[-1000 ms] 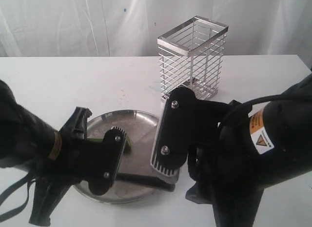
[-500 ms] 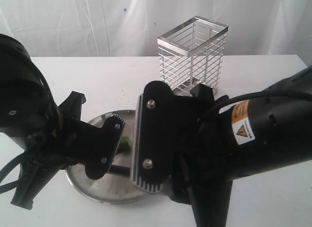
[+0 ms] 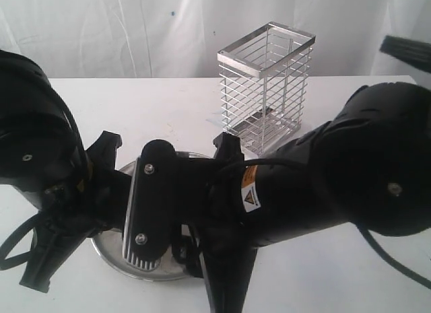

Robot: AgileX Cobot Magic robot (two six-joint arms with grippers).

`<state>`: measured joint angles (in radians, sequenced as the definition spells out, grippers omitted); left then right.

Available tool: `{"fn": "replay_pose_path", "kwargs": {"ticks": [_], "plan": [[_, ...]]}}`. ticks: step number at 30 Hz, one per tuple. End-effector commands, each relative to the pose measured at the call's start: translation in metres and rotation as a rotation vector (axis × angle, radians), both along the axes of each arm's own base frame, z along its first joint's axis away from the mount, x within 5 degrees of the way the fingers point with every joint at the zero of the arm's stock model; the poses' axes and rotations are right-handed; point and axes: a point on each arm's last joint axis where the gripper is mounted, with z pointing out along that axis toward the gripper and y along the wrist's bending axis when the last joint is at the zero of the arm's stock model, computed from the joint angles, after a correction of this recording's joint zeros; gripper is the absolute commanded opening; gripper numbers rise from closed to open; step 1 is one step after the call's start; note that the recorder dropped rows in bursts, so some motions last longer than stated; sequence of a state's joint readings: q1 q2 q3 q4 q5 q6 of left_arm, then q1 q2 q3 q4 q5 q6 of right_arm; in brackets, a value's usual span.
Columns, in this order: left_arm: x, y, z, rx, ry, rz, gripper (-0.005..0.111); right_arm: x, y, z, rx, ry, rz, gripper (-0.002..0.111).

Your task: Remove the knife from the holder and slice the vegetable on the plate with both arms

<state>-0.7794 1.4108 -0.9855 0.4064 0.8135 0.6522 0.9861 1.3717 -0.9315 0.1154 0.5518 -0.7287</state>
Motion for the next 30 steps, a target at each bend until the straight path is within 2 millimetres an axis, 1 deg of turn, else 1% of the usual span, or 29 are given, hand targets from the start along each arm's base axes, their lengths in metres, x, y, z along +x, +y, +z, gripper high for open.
{"fn": "replay_pose_path", "kwargs": {"ticks": [1, 11, 16, 23, 26, 28, 30], "plan": [[-0.002, -0.003, 0.002, -0.036, 0.012, 0.007, 0.0, 0.004, 0.006, -0.001, 0.026, -0.03, 0.005, 0.045], [-0.002, -0.004, 0.002, -0.052, 0.016, 0.01, 0.0, 0.009, 0.01, -0.012, -0.015, -0.032, -0.002, 0.045], [-0.002, -0.004, 0.002, -0.049, 0.019, 0.011, 0.0, 0.015, 0.004, -0.014, -0.068, -0.075, -0.059, 0.044], [-0.002, -0.004, 0.002, -0.05, 0.018, 0.01, 0.0, 0.015, 0.004, -0.014, -0.065, -0.063, -0.074, 0.032], [-0.002, -0.004, 0.002, -0.05, 0.018, 0.01, 0.0, 0.015, 0.004, -0.015, -0.066, -0.061, -0.076, 0.031], [-0.002, -0.004, 0.002, -0.05, 0.018, 0.01, 0.0, 0.015, 0.004, -0.015, -0.064, -0.057, -0.082, 0.026], [-0.002, -0.004, 0.002, -0.046, 0.015, 0.009, 0.0, 0.015, 0.004, -0.015, -0.062, -0.053, -0.088, 0.001]]}}
